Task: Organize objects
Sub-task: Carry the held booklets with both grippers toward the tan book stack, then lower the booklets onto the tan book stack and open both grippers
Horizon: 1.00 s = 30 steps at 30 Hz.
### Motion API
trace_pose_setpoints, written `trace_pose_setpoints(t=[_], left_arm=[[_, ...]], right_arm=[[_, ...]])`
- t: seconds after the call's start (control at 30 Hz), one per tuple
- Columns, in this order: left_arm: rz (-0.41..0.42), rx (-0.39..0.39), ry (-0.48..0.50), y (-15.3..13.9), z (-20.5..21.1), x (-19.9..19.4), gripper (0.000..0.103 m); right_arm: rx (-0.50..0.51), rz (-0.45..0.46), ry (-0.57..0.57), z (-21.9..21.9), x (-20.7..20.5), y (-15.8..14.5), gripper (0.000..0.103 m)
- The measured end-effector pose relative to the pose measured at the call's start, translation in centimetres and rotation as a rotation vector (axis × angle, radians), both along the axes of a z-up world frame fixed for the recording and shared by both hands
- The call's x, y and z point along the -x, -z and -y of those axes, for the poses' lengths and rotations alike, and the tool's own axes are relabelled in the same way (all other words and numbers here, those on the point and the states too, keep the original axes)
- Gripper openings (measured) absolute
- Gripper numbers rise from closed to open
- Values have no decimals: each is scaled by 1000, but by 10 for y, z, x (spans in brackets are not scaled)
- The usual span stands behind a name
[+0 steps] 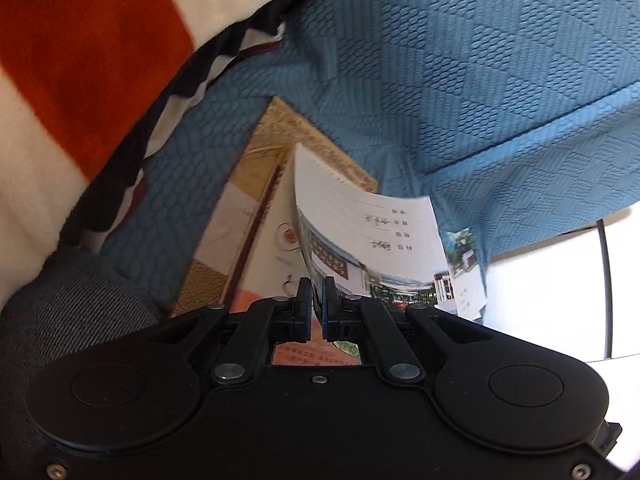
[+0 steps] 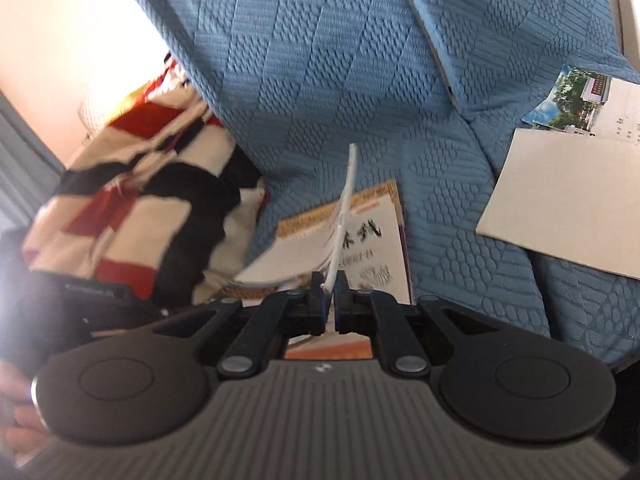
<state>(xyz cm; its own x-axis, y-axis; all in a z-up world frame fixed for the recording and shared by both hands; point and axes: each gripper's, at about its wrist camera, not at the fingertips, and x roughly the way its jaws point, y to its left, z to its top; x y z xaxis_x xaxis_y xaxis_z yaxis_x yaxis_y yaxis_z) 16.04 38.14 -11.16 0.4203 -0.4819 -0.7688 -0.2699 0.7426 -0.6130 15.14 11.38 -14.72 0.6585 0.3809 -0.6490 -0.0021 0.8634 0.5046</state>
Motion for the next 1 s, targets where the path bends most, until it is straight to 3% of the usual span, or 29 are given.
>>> trace_pose_setpoints(t=[0.13, 0.33, 0.43, 0.47, 0.8, 0.87, 1.0], left_arm=[[-29, -26, -3, 16, 2, 1, 3], [-80, -97, -11, 34, 5, -1, 0], [-75, -101, -13, 35, 6, 1, 1], [-76, -108, -12, 36, 6, 2, 1], [-71, -177, 77, 32, 23, 7, 6], [-67, -187, 83, 31, 26, 9, 6], [-72, -194, 77, 33, 27, 11, 6]], right_arm=[[-12, -58, 9, 2, 0, 13, 13], [-33, -221, 58, 13, -4, 24, 20], [-25, -224, 77, 21, 3, 23, 40], [-12, -228, 74, 23, 5, 24, 41], [129, -213, 26, 10, 2, 37, 38], [138, -215, 17, 6, -1, 39, 28], [162, -215, -5, 1, -4, 43, 23]])
